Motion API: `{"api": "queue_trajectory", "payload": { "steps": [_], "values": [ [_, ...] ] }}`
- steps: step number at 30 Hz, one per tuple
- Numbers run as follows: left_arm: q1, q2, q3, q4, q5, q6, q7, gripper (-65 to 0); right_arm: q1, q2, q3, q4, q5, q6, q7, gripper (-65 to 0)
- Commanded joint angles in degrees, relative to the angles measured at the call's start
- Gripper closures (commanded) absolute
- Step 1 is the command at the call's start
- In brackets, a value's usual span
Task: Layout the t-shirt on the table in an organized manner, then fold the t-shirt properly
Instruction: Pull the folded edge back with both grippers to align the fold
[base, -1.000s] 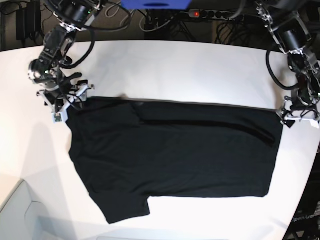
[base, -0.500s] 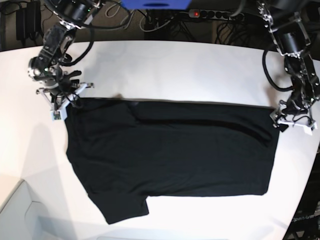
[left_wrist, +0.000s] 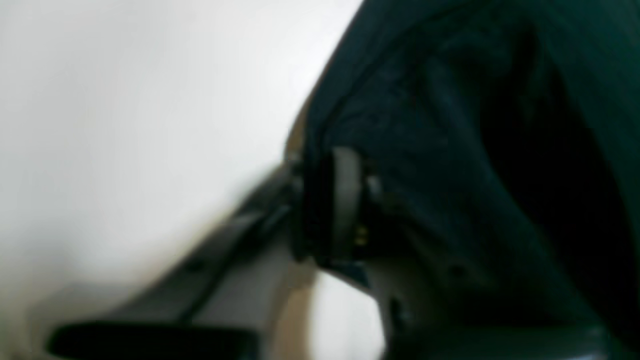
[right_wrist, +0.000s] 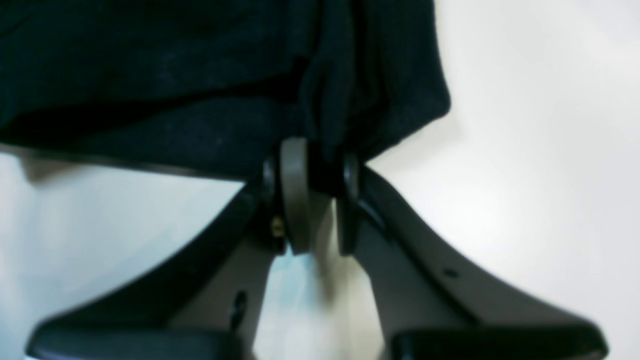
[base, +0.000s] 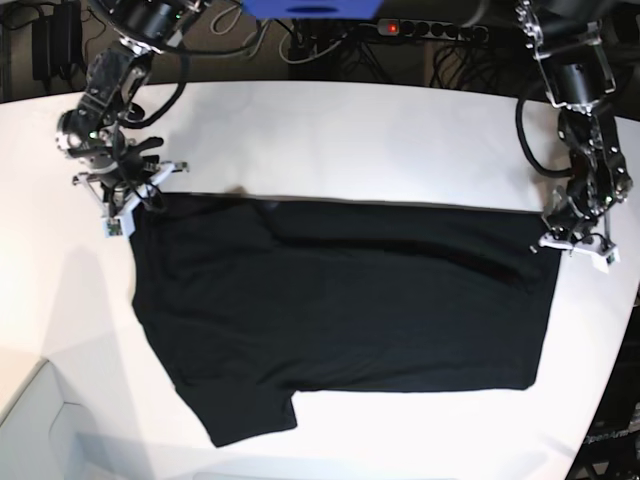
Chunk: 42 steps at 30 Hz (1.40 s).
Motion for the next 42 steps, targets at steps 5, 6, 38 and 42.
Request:
{"api": "queue_trajectory", "payload": {
  "steps": [5,6,38,42],
  "values": [
    [4.4,-1.0,0.0,5.5,0.3,0.0,2.0,0.0,-3.0,0.9,0.1,1.6,-1.3,0.0,-2.0,0.0],
    [5.3,-1.1,-0.1,7.5,0.3,0.0,2.0,0.0,-4.0,1.0,0.0,3.1,-1.3,0.0,-2.0,0.0],
    [2.8,-1.6,-7.9,21.1,0.2,0.0,21.2,-0.1,1.9,6.2,-6.7,22.0,-1.3,0.0,-18.8,0.0],
    [4.1,-1.6,-7.9,23.3,0.2,0.0,21.2,-0.1,2.3,6.5,-7.5,22.9,-1.2,0.0,-18.4,0.0]
  ]
}}
